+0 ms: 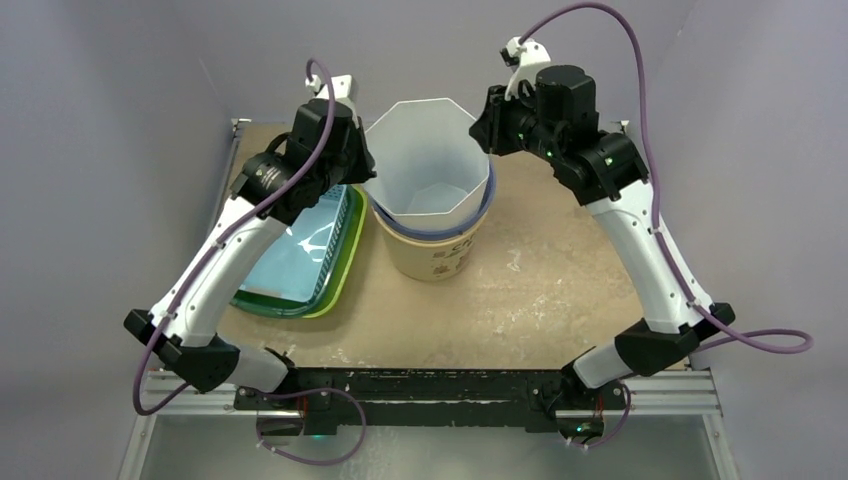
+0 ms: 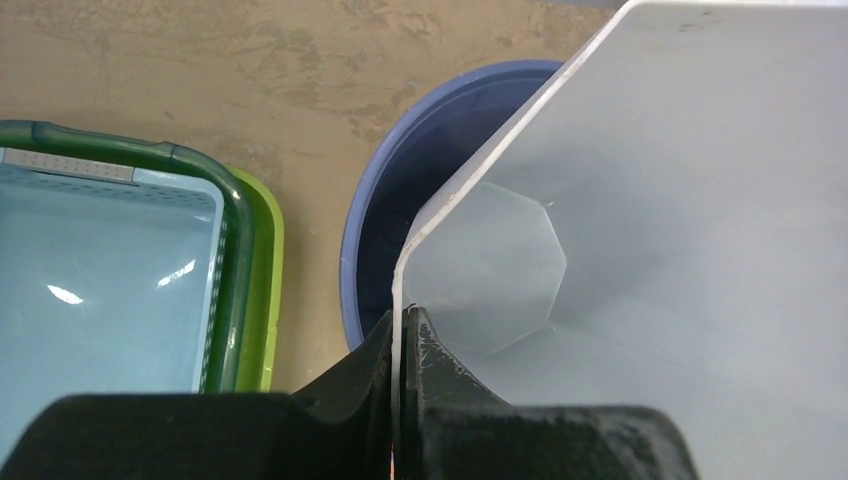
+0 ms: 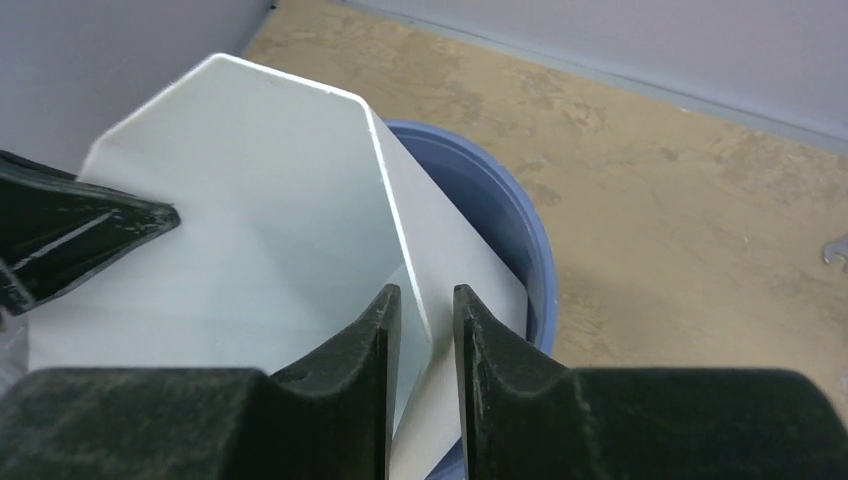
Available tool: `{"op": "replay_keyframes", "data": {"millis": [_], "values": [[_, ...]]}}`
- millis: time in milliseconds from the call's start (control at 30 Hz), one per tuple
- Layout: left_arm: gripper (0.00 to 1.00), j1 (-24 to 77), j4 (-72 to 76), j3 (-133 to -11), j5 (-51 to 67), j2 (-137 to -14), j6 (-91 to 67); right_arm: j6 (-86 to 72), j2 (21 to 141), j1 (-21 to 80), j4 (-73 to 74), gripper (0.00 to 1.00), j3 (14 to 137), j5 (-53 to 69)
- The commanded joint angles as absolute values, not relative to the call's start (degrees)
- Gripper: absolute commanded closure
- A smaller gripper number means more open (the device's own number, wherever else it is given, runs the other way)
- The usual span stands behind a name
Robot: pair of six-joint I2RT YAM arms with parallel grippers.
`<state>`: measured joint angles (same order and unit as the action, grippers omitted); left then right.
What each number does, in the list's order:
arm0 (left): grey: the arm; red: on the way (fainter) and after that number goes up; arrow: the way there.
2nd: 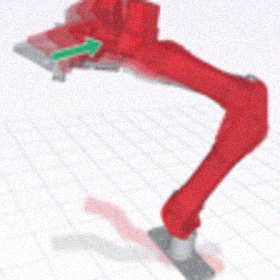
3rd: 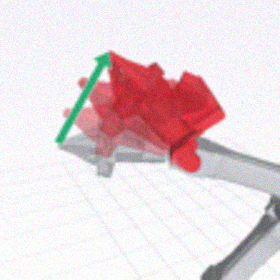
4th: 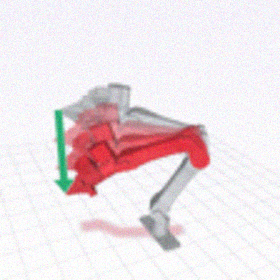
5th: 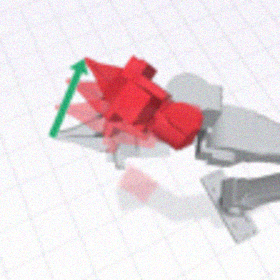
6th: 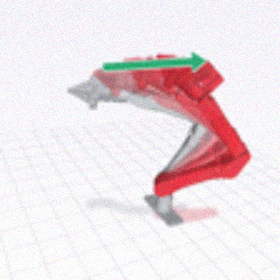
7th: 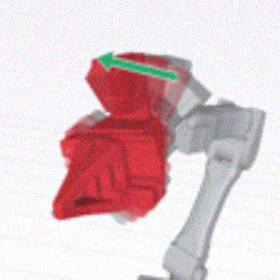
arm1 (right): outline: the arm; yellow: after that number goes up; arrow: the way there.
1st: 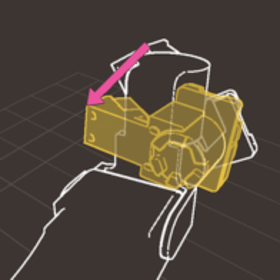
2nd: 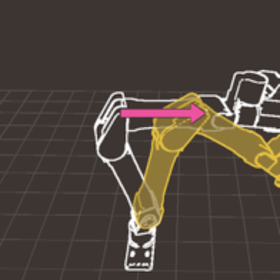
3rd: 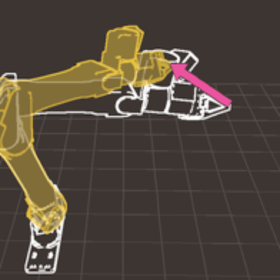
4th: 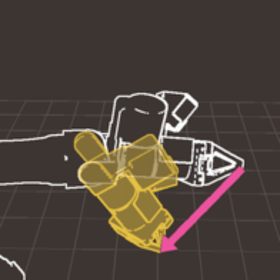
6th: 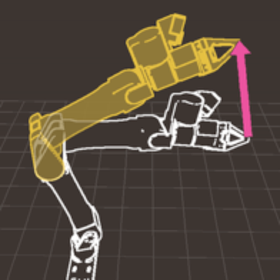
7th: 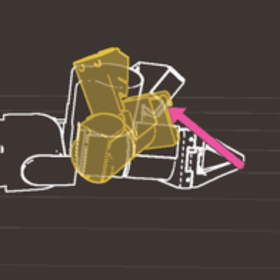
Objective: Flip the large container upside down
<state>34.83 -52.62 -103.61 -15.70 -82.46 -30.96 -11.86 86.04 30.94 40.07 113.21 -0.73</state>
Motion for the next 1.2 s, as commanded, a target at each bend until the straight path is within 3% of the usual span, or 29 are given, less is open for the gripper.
{"op": "replay_keyframes", "data": {"millis": [0, 100, 233, 333, 533, 733, 1000, 1167], "values": [[1.00, 33.74, -41.45, -99.81, -15.91, -76.53, -34.13, -14.55, 81.03, 31.31, 32.21, 0.65, 113.54, 5.91], [1.00, 32.10, -38.01, -98.47, -16.08, -74.80, -35.84, -15.62, 78.09, 31.34, 30.40, 0.42, 112.99, 4.31], [1.00, 29.65, -33.60, -96.87, -14.24, -73.66, -37.31, -16.85, 70.91, 31.31, 25.63, 0.28, 104.84, -3.60], [1.00, 26.74, -30.63, -96.77, -9.09, -74.12, -39.24, -18.62, 65.74, 31.37, 25.06, 0.29, 98.50, -11.04], [1.00, 22.55, -24.39, -95.28, -2.83, -73.35, -43.09, -25.53, 54.56, 31.29, 26.87, 0.29, 80.28, -9.49], [1.00, 20.35, -17.74, -91.30, 2.39, -71.16, -47.68, -32.56, 48.04, 31.29, 22.89, 0.33, 62.50, 7.81], [1.00, 19.79, -16.20, -91.68, 6.51, -70.48, -49.84, -39.47, 55.40, 31.31, 8.31, 0.32, 56.32, 15.33], [1.00, 19.81, -19.53, -94.35, 5.59, -68.96, -47.97, -42.48, 62.21, 31.29, 5.95, 0.31, 58.82, 11.22]]}}
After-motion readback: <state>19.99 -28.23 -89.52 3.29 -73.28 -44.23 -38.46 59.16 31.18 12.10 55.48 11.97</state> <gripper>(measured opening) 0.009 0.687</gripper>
